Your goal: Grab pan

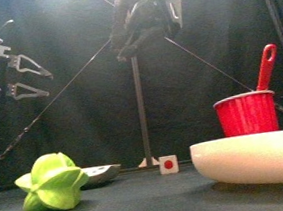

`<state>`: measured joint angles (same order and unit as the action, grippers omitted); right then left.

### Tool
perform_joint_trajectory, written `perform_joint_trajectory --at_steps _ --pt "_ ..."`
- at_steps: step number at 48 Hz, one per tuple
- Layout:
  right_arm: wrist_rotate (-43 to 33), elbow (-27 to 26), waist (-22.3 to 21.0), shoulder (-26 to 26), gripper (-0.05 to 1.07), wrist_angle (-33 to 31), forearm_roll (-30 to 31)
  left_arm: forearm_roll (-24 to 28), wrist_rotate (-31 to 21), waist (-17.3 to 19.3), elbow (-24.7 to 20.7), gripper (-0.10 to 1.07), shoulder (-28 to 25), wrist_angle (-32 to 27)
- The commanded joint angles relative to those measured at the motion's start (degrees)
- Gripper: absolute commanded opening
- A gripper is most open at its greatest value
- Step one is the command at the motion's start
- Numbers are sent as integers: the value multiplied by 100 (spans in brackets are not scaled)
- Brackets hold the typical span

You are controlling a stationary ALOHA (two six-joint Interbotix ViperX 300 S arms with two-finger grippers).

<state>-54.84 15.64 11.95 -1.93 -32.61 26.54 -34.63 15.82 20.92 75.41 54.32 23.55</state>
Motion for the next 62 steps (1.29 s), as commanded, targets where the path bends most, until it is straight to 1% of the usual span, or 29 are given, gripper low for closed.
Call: perform_joint_trajectory --at_steps 1,6,13,19,25,35,42,62 --pt "35 132 26 220 67 0 62 9 9 -9 -79 96 -26 18" --pt "44 431 53 229 67 0 70 9 9 0 -79 96 -26 18" --pt "35 809 246 229 67 9 62 9 9 9 -79 96 -26 18" --pt "35 1028 387 229 67 -35 70 9 9 9 -79 96 -26 18" --pt "-9 1239 431 229 67 -141 9 0 9 9 -70 96 -26 18" --pt "-9 1564 466 193 67 -114 -272 9 9 9 -79 96 -26 18" --pt "9 1644 439 62 67 -70 -536 0 0 9 -79 96 -26 18" --pt "0 1635 422 -299 67 -44 -624 0 0 18 -70 96 -26 18"
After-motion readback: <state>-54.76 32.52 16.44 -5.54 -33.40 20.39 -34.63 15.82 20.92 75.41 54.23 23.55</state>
